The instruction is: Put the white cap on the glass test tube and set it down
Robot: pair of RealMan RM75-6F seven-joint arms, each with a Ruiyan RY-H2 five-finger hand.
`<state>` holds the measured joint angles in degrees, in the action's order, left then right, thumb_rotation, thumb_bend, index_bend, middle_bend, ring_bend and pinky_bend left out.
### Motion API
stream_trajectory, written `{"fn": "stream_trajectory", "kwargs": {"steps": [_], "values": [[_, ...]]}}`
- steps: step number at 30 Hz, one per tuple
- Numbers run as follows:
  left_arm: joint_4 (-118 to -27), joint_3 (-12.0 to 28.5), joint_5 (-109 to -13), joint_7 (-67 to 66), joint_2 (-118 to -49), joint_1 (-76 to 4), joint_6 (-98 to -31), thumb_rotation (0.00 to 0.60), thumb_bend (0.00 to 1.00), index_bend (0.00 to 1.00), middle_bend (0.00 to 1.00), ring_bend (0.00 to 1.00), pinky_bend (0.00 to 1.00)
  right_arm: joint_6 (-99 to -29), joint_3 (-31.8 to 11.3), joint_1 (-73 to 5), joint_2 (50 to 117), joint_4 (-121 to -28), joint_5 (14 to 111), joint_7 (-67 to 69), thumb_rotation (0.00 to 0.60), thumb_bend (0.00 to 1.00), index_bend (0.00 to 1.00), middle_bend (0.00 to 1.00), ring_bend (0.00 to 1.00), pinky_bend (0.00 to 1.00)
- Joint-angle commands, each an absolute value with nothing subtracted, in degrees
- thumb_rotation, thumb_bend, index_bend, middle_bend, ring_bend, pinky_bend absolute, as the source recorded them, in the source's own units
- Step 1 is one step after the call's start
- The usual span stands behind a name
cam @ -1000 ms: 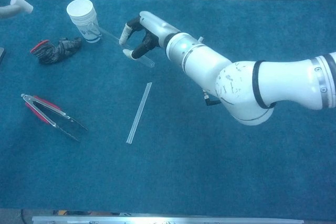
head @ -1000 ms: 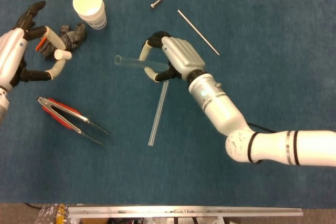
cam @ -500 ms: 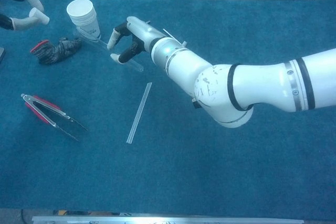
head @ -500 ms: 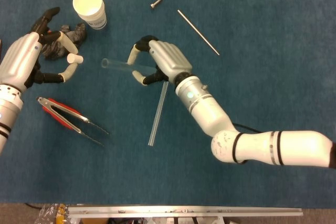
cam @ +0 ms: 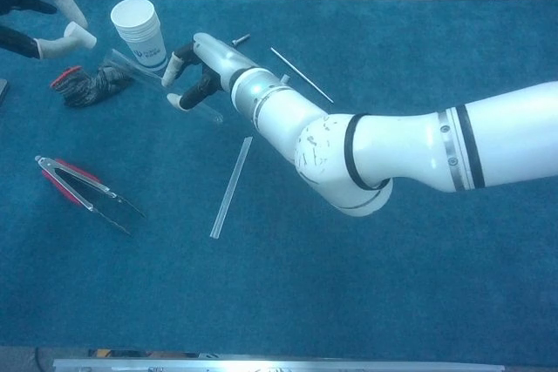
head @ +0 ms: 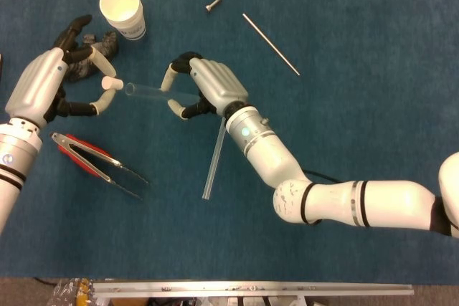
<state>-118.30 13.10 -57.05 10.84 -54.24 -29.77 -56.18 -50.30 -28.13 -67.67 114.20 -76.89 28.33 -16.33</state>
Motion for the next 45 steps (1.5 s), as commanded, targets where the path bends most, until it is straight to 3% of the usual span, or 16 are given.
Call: {"fn": "stream_trajectory", "kwargs": {"steps": [1,45], "values": [[-118.22,12.98,-56.99,10.74,-54.76,-29.88,-56.11,0.6,0.34,0.5,0.01,0.0,0.02,-50.2,-28.37,-67.75,114.4,-76.67,28.46,-16.02,0.6,0.33,0.68,0.32,0.13,0.24],[-116.58,12.99,-55.76,10.13,-57.94,-31.09,-55.21,0.6,0.34,0.5,0.01,0.0,0.02,-49.66,-29.5,-67.89,115.03,-76.29,28.36,-13.94,0.6,0.33,0.68,0.32,0.13,0.24]]}}
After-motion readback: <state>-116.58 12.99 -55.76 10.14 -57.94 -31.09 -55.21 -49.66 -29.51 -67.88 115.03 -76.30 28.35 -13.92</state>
